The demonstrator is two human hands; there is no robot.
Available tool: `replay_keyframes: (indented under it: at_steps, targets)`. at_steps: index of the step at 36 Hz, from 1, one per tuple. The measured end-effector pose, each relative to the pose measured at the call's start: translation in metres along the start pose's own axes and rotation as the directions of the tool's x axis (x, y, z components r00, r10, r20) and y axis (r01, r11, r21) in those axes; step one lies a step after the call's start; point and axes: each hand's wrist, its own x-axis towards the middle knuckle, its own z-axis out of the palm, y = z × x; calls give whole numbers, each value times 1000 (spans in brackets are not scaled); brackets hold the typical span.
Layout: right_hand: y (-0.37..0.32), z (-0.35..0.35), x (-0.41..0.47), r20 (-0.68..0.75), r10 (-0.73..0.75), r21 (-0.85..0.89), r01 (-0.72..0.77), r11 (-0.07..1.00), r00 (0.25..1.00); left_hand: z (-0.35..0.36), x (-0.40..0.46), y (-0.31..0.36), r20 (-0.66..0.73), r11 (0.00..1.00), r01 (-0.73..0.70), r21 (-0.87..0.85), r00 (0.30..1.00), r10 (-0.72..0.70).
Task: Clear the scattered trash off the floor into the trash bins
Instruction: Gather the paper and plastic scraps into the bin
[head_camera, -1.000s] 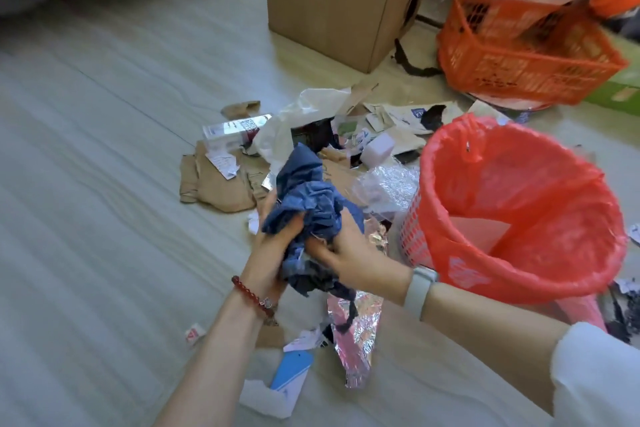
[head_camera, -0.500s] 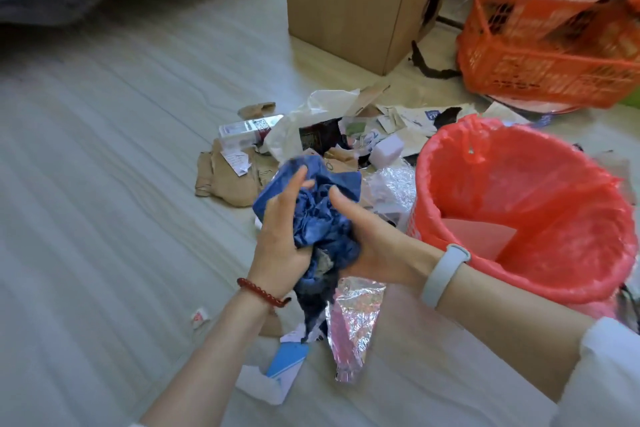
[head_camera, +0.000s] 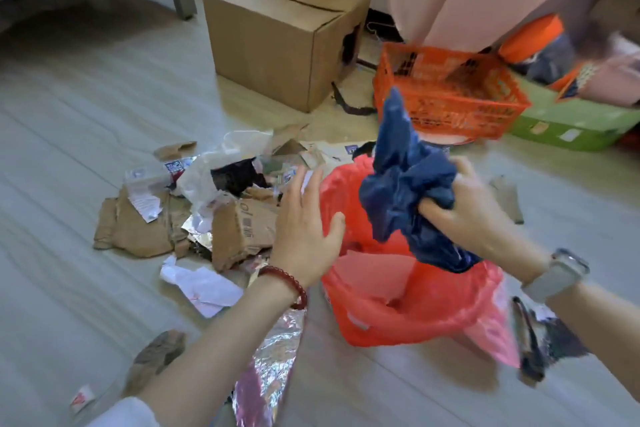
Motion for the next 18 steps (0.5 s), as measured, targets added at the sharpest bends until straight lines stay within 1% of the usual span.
replay_keyframes:
  at_steps: [1,2,3,5,7,8,10,12,13,16,18]
  targets:
    - [17,12,-7,173,-14,-225,54,973,985,11,2,-5,44,998,57,13,997,-58]
    - [33,26,-14,321,-13,-388,144,910,947,20,3,-9,87,995,101,23,991,-103]
    - [44,40,-19,427,-40,-460,255,851,904,27,4,-12,119,991,127,37,984,-130]
    - [59,68,-22,562,-145,-441,444,780,814,37,5,-15,149,986,146,77,976,-156]
    - [65,96,-17,648,-181,-395,530,750,739,41,5,-15,132,984,154,87,977,-165]
    - [68,112,-14,695,-155,-387,546,743,702,42,5,-16,119,984,153,87,980,-162]
    - [71,144,-11,799,-44,-356,531,769,599,43,2,-17,102,986,134,96,984,-144]
    - [76,174,-13,864,18,-307,497,811,503,43,0,-21,99,988,110,105,988,-121]
    - [80,184,-16,882,43,-300,488,820,470,43,-1,-22,98,989,100,108,989,-111]
    - [84,196,-14,911,103,-291,445,847,400,41,-4,-26,87,987,72,142,993,-85]
    - [76,185,-4,916,140,-285,364,887,376,40,-4,-29,70,982,80,173,993,-94]
